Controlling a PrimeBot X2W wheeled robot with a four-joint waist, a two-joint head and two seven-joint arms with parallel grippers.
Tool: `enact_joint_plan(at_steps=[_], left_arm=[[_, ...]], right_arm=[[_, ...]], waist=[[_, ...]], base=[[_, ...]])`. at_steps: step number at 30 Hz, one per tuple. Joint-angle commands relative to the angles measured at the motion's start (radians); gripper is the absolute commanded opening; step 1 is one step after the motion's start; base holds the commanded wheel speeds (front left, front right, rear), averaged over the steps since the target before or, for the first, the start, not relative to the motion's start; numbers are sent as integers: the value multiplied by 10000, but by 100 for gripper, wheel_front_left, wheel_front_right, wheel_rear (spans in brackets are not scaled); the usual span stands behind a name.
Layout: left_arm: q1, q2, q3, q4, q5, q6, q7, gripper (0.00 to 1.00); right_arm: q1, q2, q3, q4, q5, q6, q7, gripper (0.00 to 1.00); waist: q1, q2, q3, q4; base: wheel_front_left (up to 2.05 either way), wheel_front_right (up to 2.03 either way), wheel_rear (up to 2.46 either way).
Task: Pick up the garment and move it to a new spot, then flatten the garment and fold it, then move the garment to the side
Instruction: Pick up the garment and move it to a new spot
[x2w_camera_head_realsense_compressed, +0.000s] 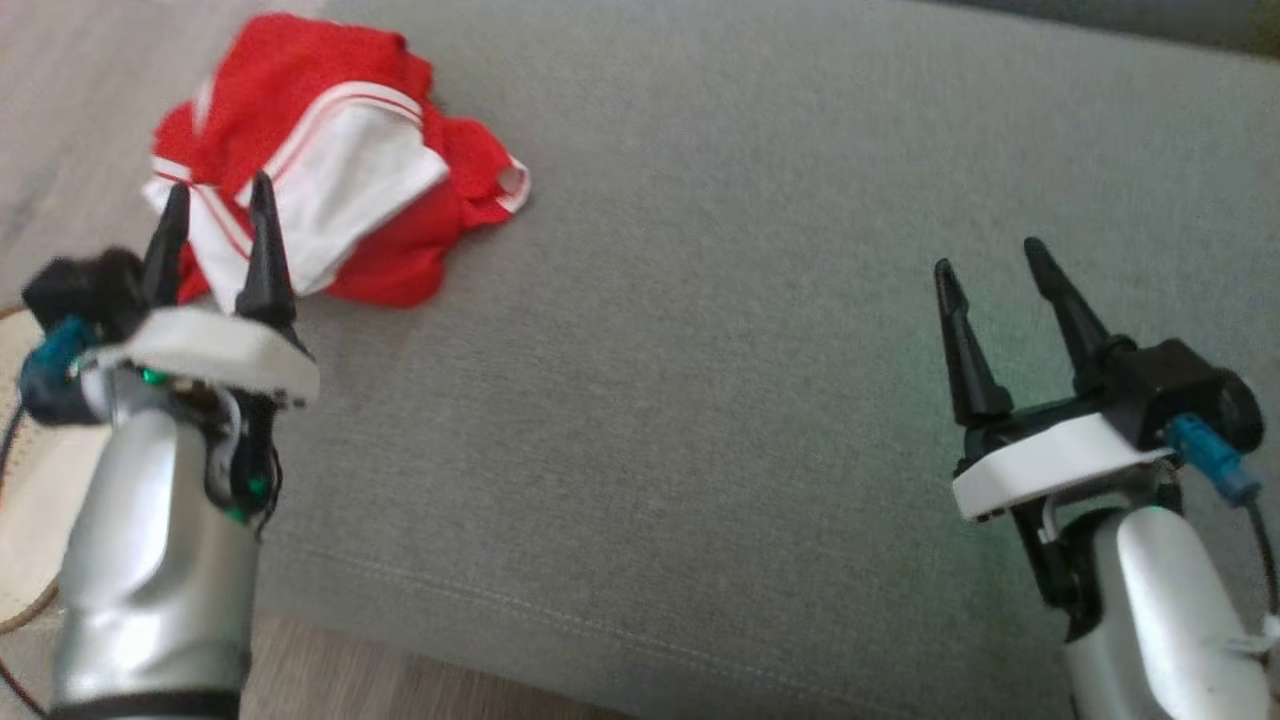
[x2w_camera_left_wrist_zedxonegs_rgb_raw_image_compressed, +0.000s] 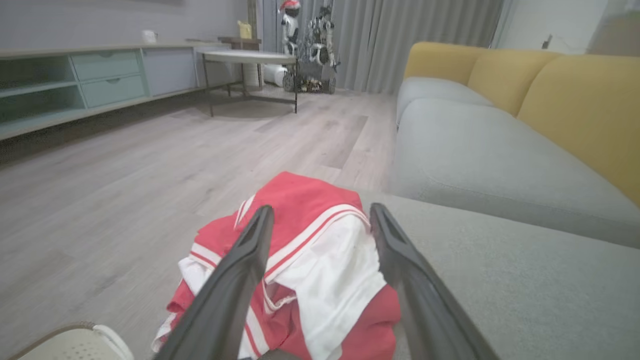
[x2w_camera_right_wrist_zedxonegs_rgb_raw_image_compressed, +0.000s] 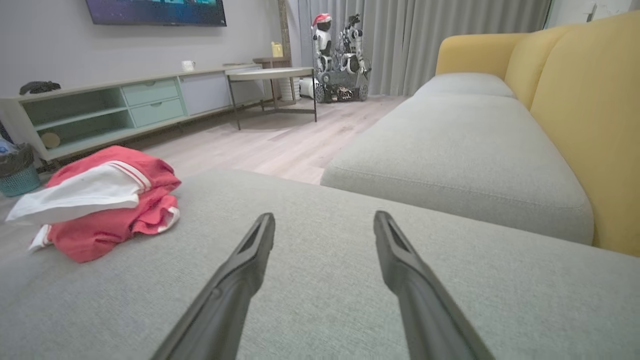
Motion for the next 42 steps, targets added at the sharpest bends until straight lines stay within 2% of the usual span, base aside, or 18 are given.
enact_joint_plan(at_steps=[1, 5, 11, 16, 18, 19, 21, 25, 32, 42], left_arm=[[-565, 418, 327, -78, -14, -49, 13, 100], [-1799, 592, 249, 1720, -182, -363, 168, 100], [-3312, 835, 104, 4347, -264, -557, 565, 100], [-4134, 863, 30, 5847, -398, -647, 998, 100], [-4397, 926, 37, 6076, -413, -642, 746, 23], [-4501, 963, 25, 6163, -402, -645, 594, 0], [-4796, 1080, 75, 6207, -437, -657, 93, 0], [-5116, 1327, 159, 5921, -413, -609, -227, 0], [-4835, 1688, 391, 4422, -248, -419, -310, 0], [-2009, 1812, 644, 1005, -96, -143, -269, 0]], right_arm=[[-338, -82, 237, -394, -72, -7, 59, 100], [-520, -202, 222, -602, -82, -7, 248, 100], [-724, -341, 250, -832, -60, -7, 396, 100], [-812, -380, 308, -878, 8, -7, 498, 100], [-846, -389, 315, -888, 17, -7, 515, 100], [-855, -386, 314, -881, 25, -7, 516, 100], [-829, -373, 254, -827, 59, -7, 513, 100], [-808, -341, 169, -755, 66, -7, 393, 100], [-623, -171, -23, -543, 142, -7, 67, 100], [322, 78, -625, -286, 473, -7, -262, 100]], waist=[[-2, 0, 567, -363], [-2, 0, 1108, -584], [-2, 0, 1590, -773], [-2, 0, 1757, -807], [-2, 0, 1796, -796], [-2, 0, 1789, -790], [-2, 0, 1693, -722], [-2, 0, 1381, -659], [-2, 0, 515, -756], [-2, 0, -1136, -1176]], base=[[0, 0, 0], [0, 0, 0], [0, 0, 0], [0, 0, 0], [0, 0, 0], [0, 0, 0], [0, 0, 0], [0, 0, 0], [0, 0, 0], [0, 0, 0]])
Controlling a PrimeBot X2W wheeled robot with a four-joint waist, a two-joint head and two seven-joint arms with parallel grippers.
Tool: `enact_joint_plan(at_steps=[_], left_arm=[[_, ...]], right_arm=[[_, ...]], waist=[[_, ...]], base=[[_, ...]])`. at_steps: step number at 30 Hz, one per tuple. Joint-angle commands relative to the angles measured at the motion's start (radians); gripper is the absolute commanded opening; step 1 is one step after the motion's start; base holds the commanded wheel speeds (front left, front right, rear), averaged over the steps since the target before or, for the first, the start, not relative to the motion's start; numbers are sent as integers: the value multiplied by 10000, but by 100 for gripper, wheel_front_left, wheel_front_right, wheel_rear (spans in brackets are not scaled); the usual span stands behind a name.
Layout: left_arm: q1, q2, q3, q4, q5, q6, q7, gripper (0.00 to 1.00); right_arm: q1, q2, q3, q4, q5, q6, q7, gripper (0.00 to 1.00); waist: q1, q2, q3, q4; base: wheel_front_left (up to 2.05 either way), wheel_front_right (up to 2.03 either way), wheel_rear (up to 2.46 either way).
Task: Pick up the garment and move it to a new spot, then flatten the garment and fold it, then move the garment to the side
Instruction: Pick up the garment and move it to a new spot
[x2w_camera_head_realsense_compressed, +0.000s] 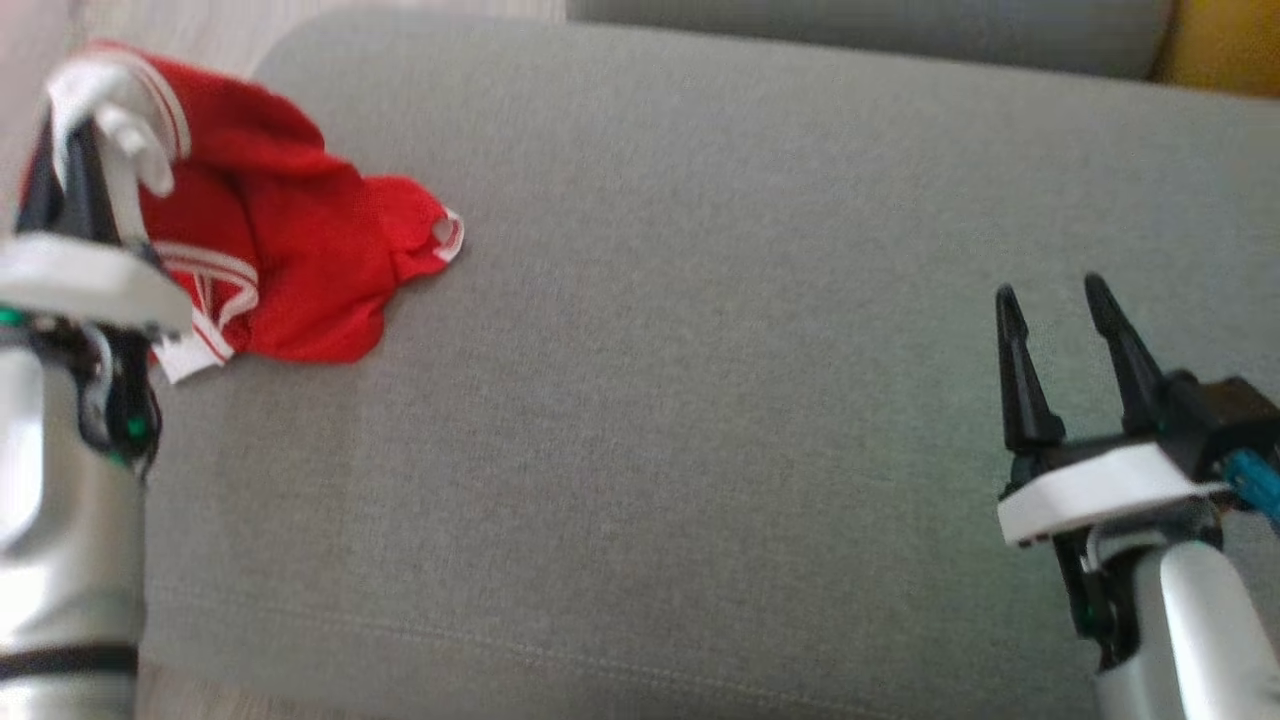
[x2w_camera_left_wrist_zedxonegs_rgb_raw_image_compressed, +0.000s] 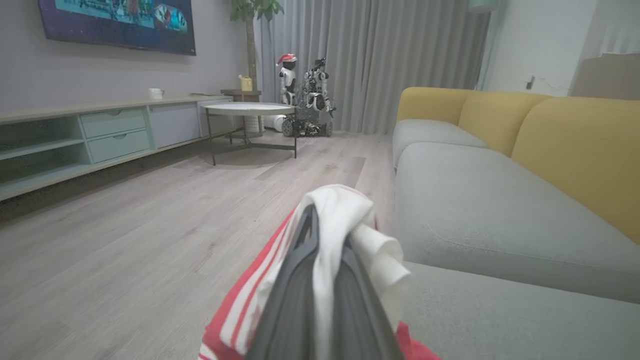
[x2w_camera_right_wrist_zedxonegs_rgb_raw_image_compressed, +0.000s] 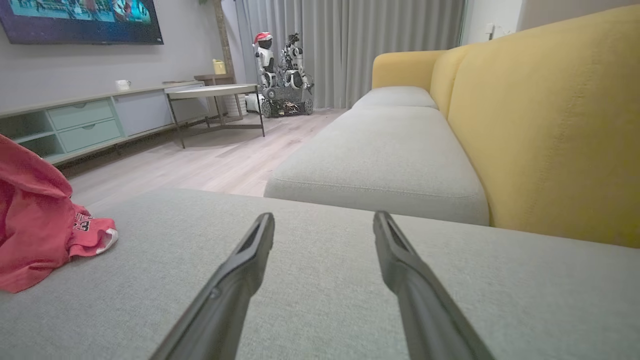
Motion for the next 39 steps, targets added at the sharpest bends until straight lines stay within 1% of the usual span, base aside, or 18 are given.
enact_joint_plan(at_steps=[1, 7, 12, 15, 18, 22, 25, 29, 34, 35, 39], left_arm=[[-121, 507, 302, -714, 28, 87, -21, 0], [2066, 312, 152, -3719, 54, 551, 857, 0], [3455, 61, -227, -6123, 119, 810, 1628, 0], [3939, -131, -603, -7122, 154, 853, 2016, 0], [4138, -342, -1094, -7688, 206, 797, 2308, 0], [3959, -696, -1878, -7896, 299, 600, 2545, 0], [3509, -981, -2473, -7796, 417, 392, 2626, 0], [2670, -1419, -3212, -7382, 552, 72, 2620, 0], [1608, -1800, -3961, -6775, 725, -192, 2560, 0], [1608, -1800, -3961, -6775, 725, -192, 2560, 0], [837, -1977, -4414, -6287, 810, -312, 2634, 0]], right_arm=[[-102, 106, 151, -322, 85, -7, -101, 100], [528, 158, -124, -461, 190, -7, -74, 100], [799, 168, -205, -589, 503, -7, -32, 100], [799, 169, -114, -715, 635, -7, -5, 100], [691, 170, -16, -840, 741, -7, 0, 100], [450, 170, 137, -993, 855, -7, -29, 100], [297, 170, 172, -1143, 985, -7, -117, 100], [108, 171, 222, -1186, 1185, -7, -278, 100], [-178, 171, 423, -1021, 1425, -7, -510, 100], [-178, 171, 423, -1021, 1425, -7, -510, 100], [-295, 171, 419, -886, 1652, -7, -747, 100]], waist=[[1, 0, -463, -214], [1, 0, -1057, -507], [1, 0, -1172, -856], [1, 0, -1060, -1239], [1, 0, -828, -1761], [1, 0, -346, -2630], [1, 0, 150, -3265], [1, 0, 755, -4095], [1, 0, 1334, -5238], [1, 0, 1334, -5238], [1, 0, 1725, -5931]], base=[[0, 0, 0], [0, 0, 0], [0, 0, 0], [0, 0, 0], [0, 0, 0], [0, 0, 0], [0, 0, 0], [0, 0, 0], [0, 0, 0], [0, 0, 0], [0, 0, 0]])
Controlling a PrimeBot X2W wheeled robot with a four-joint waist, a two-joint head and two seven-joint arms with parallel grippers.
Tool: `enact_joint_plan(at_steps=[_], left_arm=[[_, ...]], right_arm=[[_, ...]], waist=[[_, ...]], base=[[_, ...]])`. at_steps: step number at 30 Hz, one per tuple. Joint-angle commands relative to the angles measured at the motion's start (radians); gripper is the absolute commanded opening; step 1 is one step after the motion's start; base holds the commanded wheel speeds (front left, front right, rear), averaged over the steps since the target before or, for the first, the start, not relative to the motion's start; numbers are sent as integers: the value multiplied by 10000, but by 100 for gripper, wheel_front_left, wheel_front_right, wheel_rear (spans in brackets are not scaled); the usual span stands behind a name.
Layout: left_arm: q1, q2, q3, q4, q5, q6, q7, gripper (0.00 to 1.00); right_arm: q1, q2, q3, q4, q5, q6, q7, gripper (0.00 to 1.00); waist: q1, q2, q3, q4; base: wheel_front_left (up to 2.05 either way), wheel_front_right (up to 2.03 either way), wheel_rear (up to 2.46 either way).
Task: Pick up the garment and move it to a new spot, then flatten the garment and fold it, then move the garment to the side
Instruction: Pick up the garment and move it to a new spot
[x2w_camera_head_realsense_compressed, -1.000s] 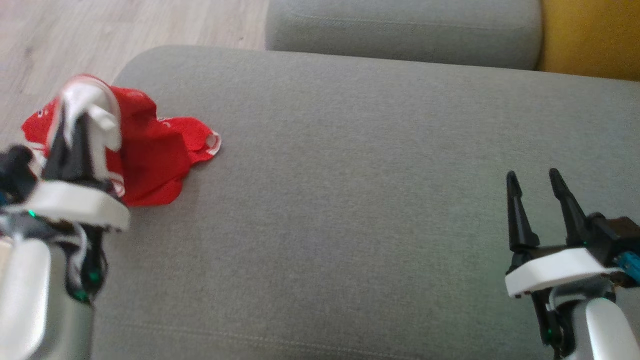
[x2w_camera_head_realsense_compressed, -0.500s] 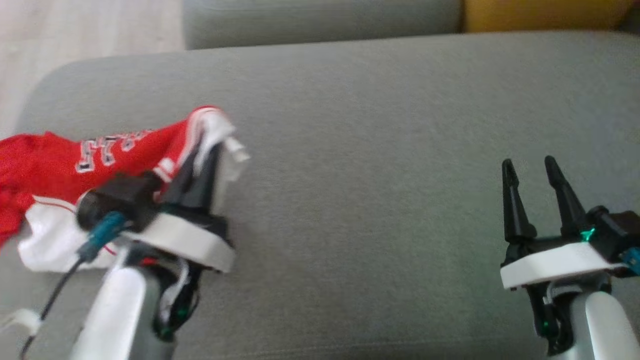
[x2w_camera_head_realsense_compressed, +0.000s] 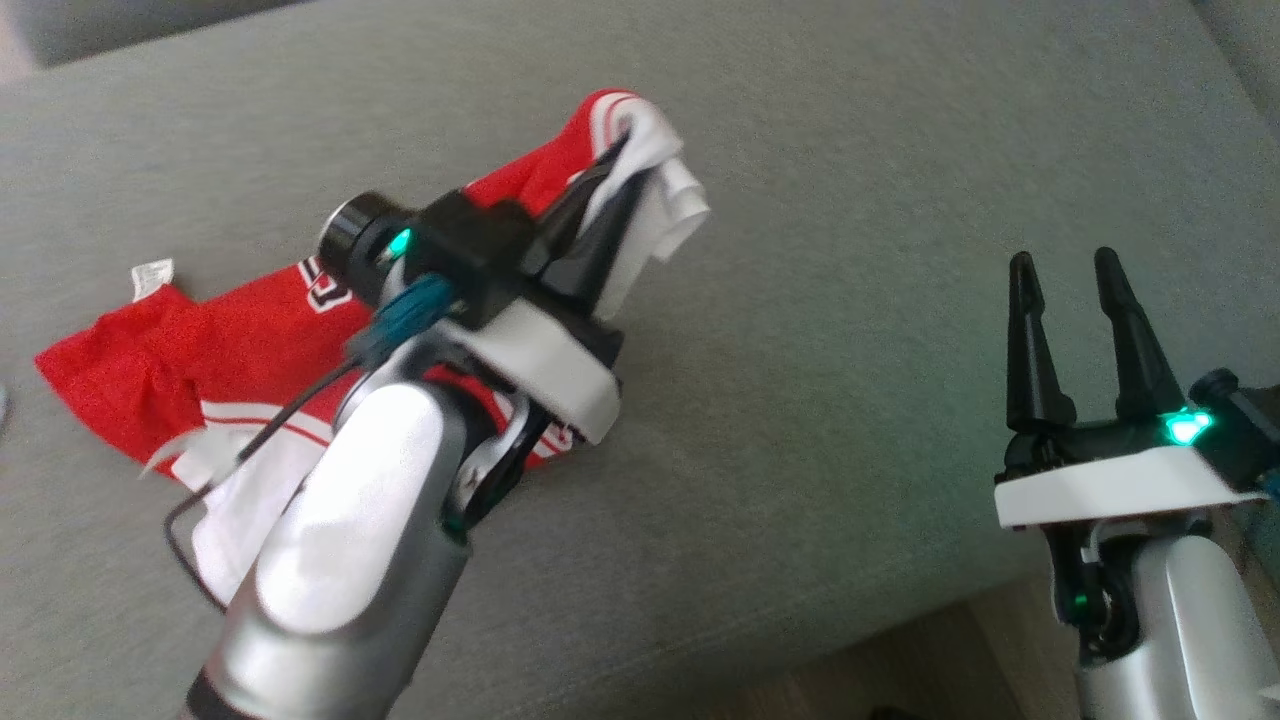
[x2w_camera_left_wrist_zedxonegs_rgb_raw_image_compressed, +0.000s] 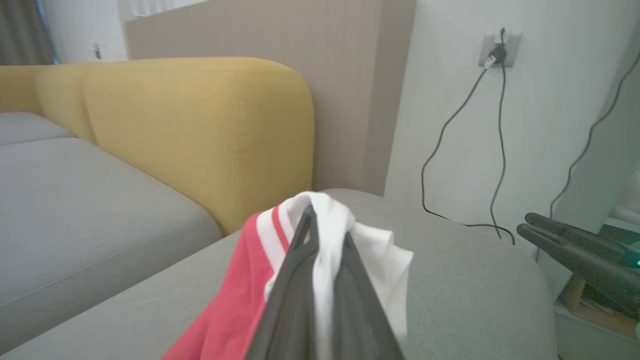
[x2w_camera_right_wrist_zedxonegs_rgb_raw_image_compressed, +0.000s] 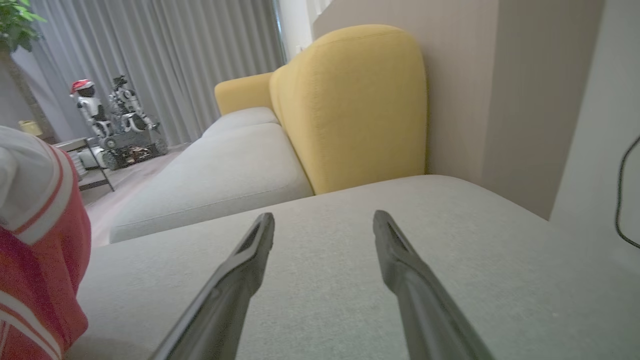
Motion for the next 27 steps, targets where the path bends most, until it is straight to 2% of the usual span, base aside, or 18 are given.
enact_joint_plan(at_steps=[1, 7, 11, 12, 13, 14, 21, 27], left_arm=[[-650, -6, 149, -137, 74, -73, 123, 0], [-1000, -62, -367, 1497, -239, -236, 1082, 0], [-1113, -71, -547, 2503, -512, -317, 1332, 0], [-1145, -75, -575, 2664, -574, -332, 1326, 6], [-1187, -80, -596, 2796, -620, -344, 1263, 63], [-1217, -83, -621, 2912, -650, -354, 1184, 100], [-1100, -73, -608, 3058, -716, -246, 209, 100], [-558, 92, 2, 2613, -827, 416, -947, 100]], right_arm=[[-365, -49, 221, -242, 115, -7, -166, 100], [-487, -49, 416, 50, 461, -7, -543, 100], [-615, -49, 542, 290, 590, -7, -762, 100], [-641, -49, 551, 346, 607, -7, -800, 100], [-664, -49, 544, 406, 616, -7, -837, 100], [-683, -49, 533, 463, 627, -7, -868, 100], [-737, -49, 406, 623, 241, -7, -810, 100], [-639, -49, 164, 500, -185, -7, -507, 100]], waist=[[0, 0, 746, -885], [0, 0, 1242, -1451], [0, 0, 1357, -1586], [0, 0, 1361, -1587], [0, 0, 1348, -1563], [0, 0, 1309, -1519], [0, 0, 699, -877], [0, 0, 50, 29]], base=[[0, 0, 0], [0, 0, 0], [0, 0, 0], [0, 0, 0], [0, 0, 0], [0, 0, 0], [0, 0, 0], [0, 0, 0]])
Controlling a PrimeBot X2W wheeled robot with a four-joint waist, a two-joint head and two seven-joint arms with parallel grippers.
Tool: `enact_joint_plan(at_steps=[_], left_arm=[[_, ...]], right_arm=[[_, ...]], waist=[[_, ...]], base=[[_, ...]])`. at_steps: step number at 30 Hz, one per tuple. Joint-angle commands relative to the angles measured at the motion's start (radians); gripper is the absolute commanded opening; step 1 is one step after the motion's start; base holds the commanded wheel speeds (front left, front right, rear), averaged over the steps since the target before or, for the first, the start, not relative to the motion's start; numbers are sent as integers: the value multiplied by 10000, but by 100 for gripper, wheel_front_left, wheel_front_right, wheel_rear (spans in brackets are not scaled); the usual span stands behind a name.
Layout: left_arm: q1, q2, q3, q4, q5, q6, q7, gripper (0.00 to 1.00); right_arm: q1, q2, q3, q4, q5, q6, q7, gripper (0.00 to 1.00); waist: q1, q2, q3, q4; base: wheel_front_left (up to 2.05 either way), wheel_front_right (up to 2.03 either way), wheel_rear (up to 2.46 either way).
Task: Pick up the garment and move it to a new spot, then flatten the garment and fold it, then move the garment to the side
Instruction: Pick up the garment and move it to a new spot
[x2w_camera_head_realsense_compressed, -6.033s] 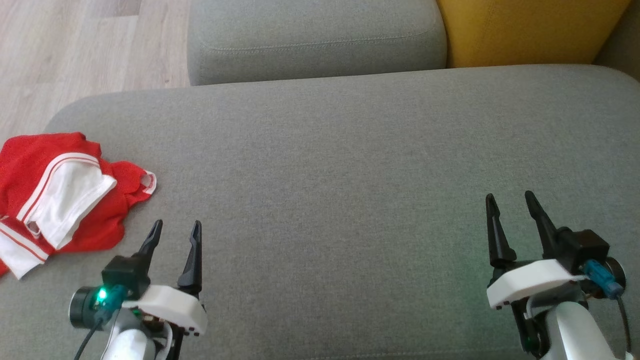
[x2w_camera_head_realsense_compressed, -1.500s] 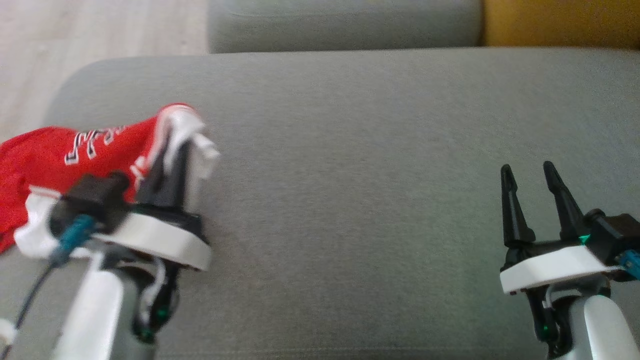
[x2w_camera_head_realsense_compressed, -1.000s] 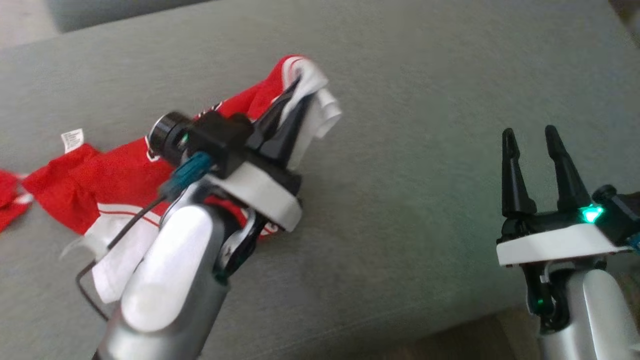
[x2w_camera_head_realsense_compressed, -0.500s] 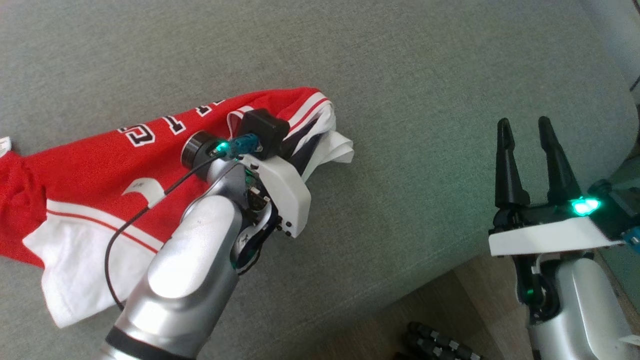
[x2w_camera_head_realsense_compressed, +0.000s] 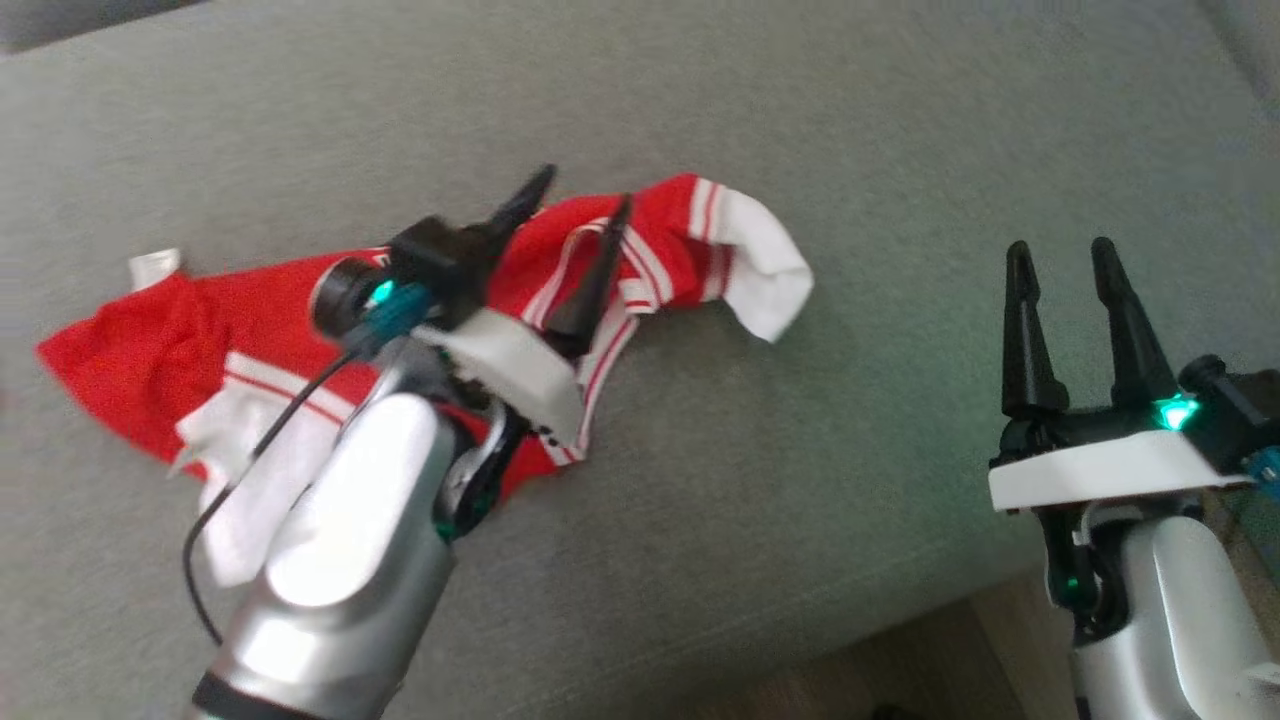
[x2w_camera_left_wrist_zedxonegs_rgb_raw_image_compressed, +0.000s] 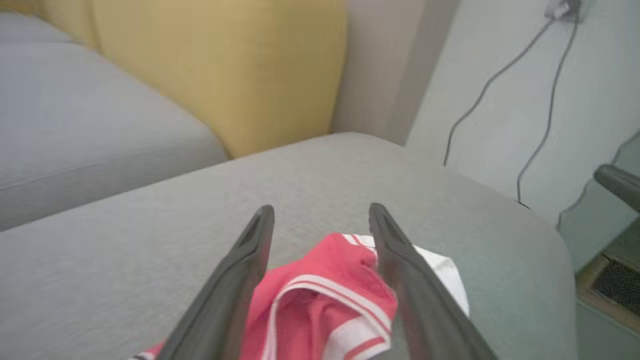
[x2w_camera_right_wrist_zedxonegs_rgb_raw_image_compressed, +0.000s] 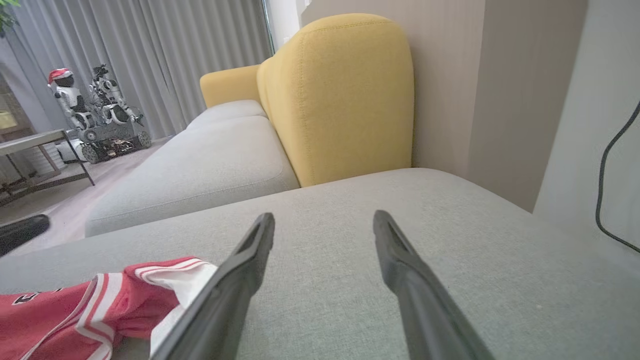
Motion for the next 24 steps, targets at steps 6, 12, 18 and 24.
enact_joint_plan(at_steps=[6, 12, 18, 24], left_arm=[[910, 689, 1502, -794, -284, 954, -1234, 100], [1843, 1251, 2348, -1082, -524, 1436, -1606, 100], [2591, 1636, 2613, -1278, -530, 1579, -1719, 100], [3293, 1814, 2676, -1613, -543, 1670, -1780, 100]], right_arm=[[165, -49, 126, -650, -430, -7, 462, 100], [402, -49, 170, -780, -831, -7, 756, 100], [593, -49, 213, -767, -1010, -7, 890, 100], [861, -49, 218, -726, -1106, -7, 1013, 100]], waist=[[0, 0, -1037, 1487], [0, 0, -1487, 2183], [0, 0, -1805, 2617], [0, 0, -2181, 2897]], base=[[0, 0, 0], [0, 0, 0], [0, 0, 0], [0, 0, 0]])
